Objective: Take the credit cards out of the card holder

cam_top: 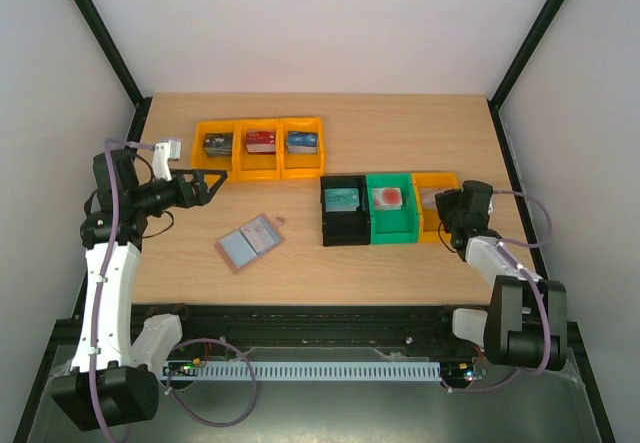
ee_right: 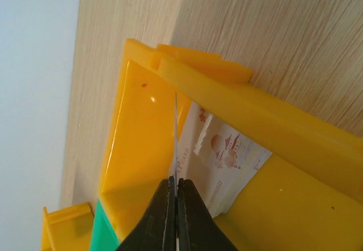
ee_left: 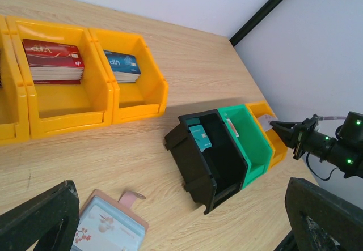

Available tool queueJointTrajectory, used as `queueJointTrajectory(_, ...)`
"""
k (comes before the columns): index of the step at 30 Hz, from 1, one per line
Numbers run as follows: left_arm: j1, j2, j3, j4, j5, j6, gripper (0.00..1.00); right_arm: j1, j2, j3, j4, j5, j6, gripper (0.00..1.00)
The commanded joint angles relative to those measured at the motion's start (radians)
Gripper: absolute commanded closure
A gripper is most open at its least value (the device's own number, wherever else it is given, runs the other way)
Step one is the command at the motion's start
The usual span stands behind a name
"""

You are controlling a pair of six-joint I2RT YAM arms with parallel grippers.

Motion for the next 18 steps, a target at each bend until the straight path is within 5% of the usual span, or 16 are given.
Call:
queueJointTrajectory(1, -0.004, -0.013, -0.012, 0.007, 0.0, 0.003, 0.0, -0.003, 0.022, -0.021, 0.094, 0.003, 0.062, 0.98)
queueJointTrajectory(18, -0.01, -0.014, -0.016, 0.002, -0.009, 0.012, 0.01, 0.023, 0.129, -0.016, 0.201, -0.034, 0.124, 0.98)
